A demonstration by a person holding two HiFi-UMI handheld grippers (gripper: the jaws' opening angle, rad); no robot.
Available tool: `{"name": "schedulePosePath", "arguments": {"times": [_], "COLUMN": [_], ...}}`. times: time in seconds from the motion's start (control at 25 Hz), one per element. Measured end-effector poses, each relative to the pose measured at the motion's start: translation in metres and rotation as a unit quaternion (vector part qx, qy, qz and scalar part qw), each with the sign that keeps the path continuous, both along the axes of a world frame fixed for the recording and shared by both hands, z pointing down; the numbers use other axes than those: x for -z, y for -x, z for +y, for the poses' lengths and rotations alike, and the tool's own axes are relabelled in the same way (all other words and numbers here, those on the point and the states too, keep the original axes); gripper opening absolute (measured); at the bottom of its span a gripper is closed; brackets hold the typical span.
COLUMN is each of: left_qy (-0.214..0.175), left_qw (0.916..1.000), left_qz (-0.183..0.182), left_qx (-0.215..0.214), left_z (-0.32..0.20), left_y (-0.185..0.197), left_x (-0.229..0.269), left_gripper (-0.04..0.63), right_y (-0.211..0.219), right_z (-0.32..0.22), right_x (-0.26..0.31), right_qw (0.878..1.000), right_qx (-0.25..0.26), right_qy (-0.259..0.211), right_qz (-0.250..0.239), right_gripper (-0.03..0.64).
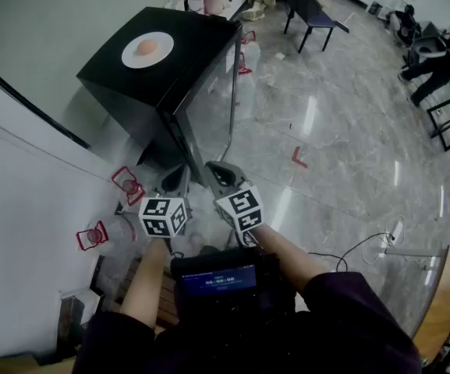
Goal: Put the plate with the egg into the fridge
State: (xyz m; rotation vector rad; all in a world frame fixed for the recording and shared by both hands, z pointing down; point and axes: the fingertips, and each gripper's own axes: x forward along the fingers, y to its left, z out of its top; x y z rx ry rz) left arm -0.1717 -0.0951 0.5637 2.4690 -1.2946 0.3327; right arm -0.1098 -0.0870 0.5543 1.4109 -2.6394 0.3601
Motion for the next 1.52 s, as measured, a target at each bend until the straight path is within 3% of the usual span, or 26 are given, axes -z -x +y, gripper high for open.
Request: {"name": "schedulePosePath", "arguments": {"times": [0.6, 0.88, 0.96, 1.08, 1.24, 1.52], "left_qy": [-0.003, -0.028, -0.032, -0.04, -0.041, -0.027], "left_qw": [0.9997, 0.9978, 0.9968, 0.994, 0.9908, 0.9861], "left_qz": [-0.021, -0.052, -0.058, -0.066, -0.061, -0.052], "left_qx": [0.007, -0.027, -0.045, -0.078, -0.114, -0.155], "left_z": [-0.003, -0.022, -0.03, -0.045, -0.059, -0.062], "left_y": [-0.005, 0.011, 0.017, 0.03, 0.049, 0.081], "left_x": [-0.011, -0.02, -0.023, -0.024, -0.026, -0.036], "left_gripper": [0.011, 0.011, 0.011, 0.011, 0.011, 0.009], "right_y": [-0.01, 0.01, 0.02, 0.035, 0.049, 0.054], "right_z": [-0.003, -0.018, -0.027, -0.048, -0.073, -0.102], "right_x": [-0.015, -0.04, -0.048, -0.065, -0.084, -0.097], "right_qw": [1.0, 0.998, 0.996, 0.992, 0.98, 0.96], "right_qx": [-0.012, -0.048, -0.064, -0.094, -0.149, -0.249], "right_qy": [0.002, 0.012, 0.014, 0.021, 0.031, 0.046], "right_qz": [0.015, 0.042, 0.055, 0.085, 0.126, 0.118], "right_gripper": [0.008, 0.011, 0.016, 0.076, 0.098, 0.098]}}
